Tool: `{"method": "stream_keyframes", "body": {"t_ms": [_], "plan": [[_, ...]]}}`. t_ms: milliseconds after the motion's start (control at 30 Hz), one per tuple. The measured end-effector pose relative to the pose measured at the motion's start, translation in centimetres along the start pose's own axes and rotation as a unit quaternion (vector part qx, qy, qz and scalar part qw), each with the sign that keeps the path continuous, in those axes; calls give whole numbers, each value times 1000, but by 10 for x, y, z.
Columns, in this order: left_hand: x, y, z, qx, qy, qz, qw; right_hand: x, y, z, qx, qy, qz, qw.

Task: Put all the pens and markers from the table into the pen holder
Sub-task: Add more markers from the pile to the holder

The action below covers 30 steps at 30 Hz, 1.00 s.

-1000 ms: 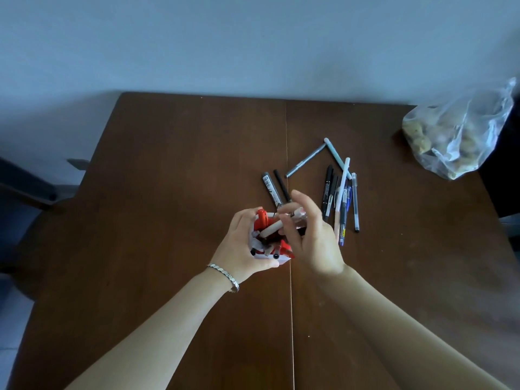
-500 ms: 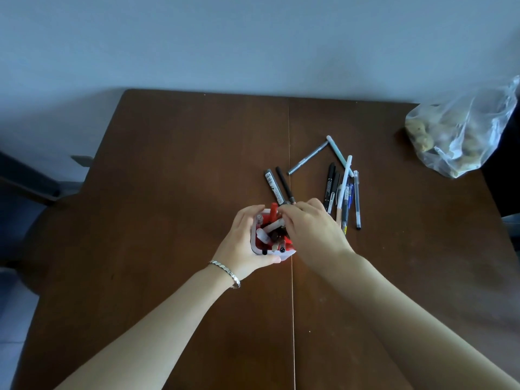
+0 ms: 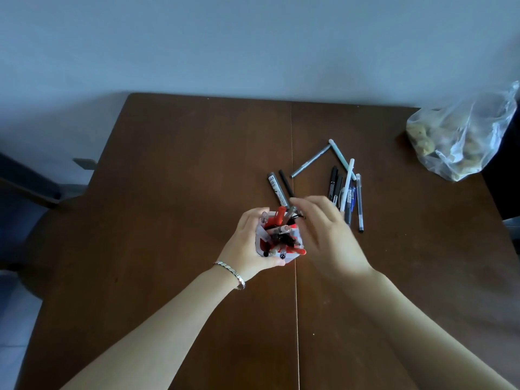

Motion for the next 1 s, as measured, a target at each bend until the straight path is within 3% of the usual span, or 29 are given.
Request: {"method": "stream_keyframes", "body": {"t_ms": [67, 233, 333, 467, 567, 700, 833, 1000], "plan": [[0, 0, 0, -15, 5, 2, 1000, -7, 11, 5, 41, -7, 43, 998], [0, 0, 1, -27, -9, 2, 1000, -55, 33, 8, 83, 169, -101, 977], [1, 1, 4, -23, -19, 1, 1000, -68, 22, 1, 65, 181, -138, 972], [1, 3, 8, -25, -8, 23, 999, -60, -4, -9, 81, 75, -167, 980], [3, 3, 5, -30, 2, -18, 999, -45, -6, 2, 101, -31, -162, 981], [12, 4, -4, -1, 51, -74, 996, -47, 10, 46, -28, -154, -197, 968], [7, 3, 3, -28, 23, -95, 995, -59, 12, 69, -75, -209, -215, 951], [18, -13, 11, -63, 48, -229, 970, -51, 20, 94, -75, -207, -190, 957]]}}
Point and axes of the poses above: each hand's wrist, its own y-axis away from the middle knuckle, its own x-axis out of the back of the hand, z = x × y, the point moved 3 cm from there along -y, towards the middle knuckle, and after that the axes turned 13 degrees about -z, right-handed, at the moved point
